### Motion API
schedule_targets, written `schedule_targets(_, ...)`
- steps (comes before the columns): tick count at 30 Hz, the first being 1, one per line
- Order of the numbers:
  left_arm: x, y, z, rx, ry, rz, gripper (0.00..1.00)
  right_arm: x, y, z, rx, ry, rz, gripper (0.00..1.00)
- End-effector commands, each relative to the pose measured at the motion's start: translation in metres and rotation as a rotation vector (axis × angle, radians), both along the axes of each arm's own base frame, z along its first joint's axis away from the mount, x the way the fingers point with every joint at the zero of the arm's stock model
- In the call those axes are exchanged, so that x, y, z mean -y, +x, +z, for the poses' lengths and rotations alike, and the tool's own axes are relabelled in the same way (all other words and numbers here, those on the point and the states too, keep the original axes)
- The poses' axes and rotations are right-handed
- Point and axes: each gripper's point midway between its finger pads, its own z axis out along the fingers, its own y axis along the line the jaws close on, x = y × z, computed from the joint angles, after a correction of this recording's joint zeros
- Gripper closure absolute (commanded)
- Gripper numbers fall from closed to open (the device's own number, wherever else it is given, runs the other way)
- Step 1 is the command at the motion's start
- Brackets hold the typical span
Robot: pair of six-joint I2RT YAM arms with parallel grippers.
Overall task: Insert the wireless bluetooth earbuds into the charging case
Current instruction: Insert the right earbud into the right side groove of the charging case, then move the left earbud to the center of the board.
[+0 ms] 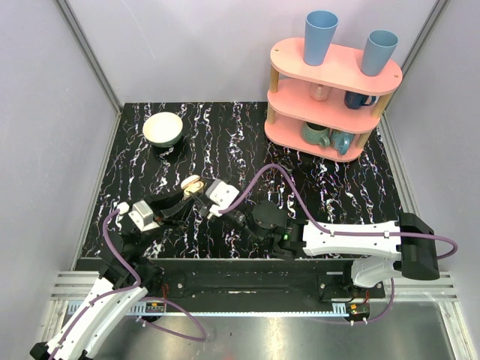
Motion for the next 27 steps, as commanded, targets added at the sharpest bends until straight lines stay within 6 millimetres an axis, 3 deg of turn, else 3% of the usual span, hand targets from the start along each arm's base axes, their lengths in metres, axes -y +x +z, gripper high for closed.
schedule_targets(1, -0.009, -0.008, 0.03, 0.092, -0.073, 0.014, 1.0, 0.008, -0.004, 0.013, 0.002, 0.04, -0.003, 0.42)
schedule_targets(4, -0.009, -0.008, 0.03, 0.093, -0.069, 0.018, 1.0, 0.012, -0.009, 0.037, 0.013, 0.084, 0.02, 0.25)
schedule_targets(9, -0.01, -0.008, 0.032, 0.096, -0.064, 0.025, 1.0, 0.025, -0.012, 0.084, -0.005, 0.198, 0.025, 0.22)
schedule_targets(13, -0.009, -0.007, 0.031, 0.095, -0.06, 0.025, 1.0, 0.038, -0.014, 0.101, -0.001, 0.267, 0.031, 0.2)
schedule_targets(17, -0.011, -0.009, 0.033, 0.109, -0.057, 0.031, 1.0, 0.063, 0.006, 0.114, -0.085, 0.341, -0.115, 0.17)
schedule_targets(20, -0.014, -0.011, 0.039, 0.129, -0.044, 0.041, 1.0, 0.084, 0.027, 0.11, -0.144, 0.393, -0.249, 0.17)
schedule_targets(23, -0.015, -0.014, 0.041, 0.133, -0.017, 0.046, 1.0, 0.104, 0.06, 0.094, -0.235, 0.414, -0.348, 0.16)
schedule_targets(24, -0.016, -0.014, 0.041, 0.151, 0.006, 0.06, 1.0, 0.109, 0.067, 0.08, -0.339, 0.441, -0.344, 0.16)
schedule_targets(25, -0.017, -0.015, 0.04, 0.149, 0.018, 0.062, 1.0, 0.124, 0.089, 0.072, -0.383, 0.464, -0.388, 0.16)
schedule_targets(27, -0.021, -0.017, 0.042, 0.168, 0.025, 0.08, 1.0, 0.13, 0.103, 0.046, -0.524, 0.497, -0.367, 0.16)
